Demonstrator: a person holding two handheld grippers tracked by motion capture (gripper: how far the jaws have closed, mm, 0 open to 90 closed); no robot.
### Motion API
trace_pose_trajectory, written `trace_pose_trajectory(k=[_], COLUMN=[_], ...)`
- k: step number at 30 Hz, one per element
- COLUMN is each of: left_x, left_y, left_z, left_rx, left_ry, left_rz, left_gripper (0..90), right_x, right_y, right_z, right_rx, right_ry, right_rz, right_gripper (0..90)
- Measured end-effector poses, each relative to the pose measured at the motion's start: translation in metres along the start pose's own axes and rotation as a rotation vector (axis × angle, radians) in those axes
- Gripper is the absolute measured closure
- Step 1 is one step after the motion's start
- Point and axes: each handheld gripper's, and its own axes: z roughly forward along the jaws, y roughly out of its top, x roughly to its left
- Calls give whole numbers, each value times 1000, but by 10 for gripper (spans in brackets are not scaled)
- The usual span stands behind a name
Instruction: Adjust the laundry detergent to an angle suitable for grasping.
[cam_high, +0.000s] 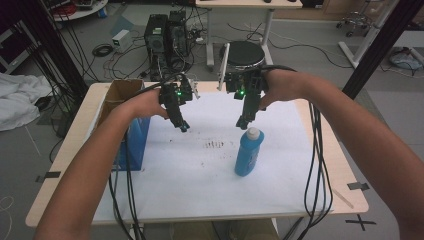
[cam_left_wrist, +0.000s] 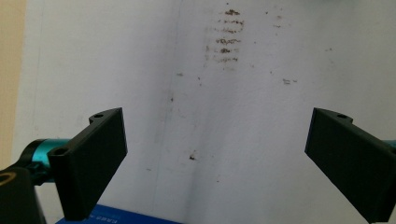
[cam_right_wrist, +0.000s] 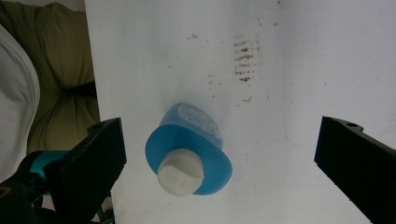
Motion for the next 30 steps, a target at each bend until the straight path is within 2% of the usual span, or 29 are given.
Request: trace_pose_trajectory(k=[11,26,28,30], left_x=[-1,-2,-2,-2], left_y=[-1,-1,-2,-3], left_z=[-4,-3,-3,-5], left_rx=[-4,5,3,3], left_ry=[14,16,19,23], left_rz=[-17,-15,-24,-26], left_gripper=[56,55,56,56], right_x=[3,3,4,4], right_y=[-4,-6,-7,-18], right_z=[-5,-6,-8,-14], right_rx=[-7,-12,-13,-19], right_ry=[-1,-2,-3,-8], right_rz=[-1,-2,7,22], right_gripper=[11,11,11,11])
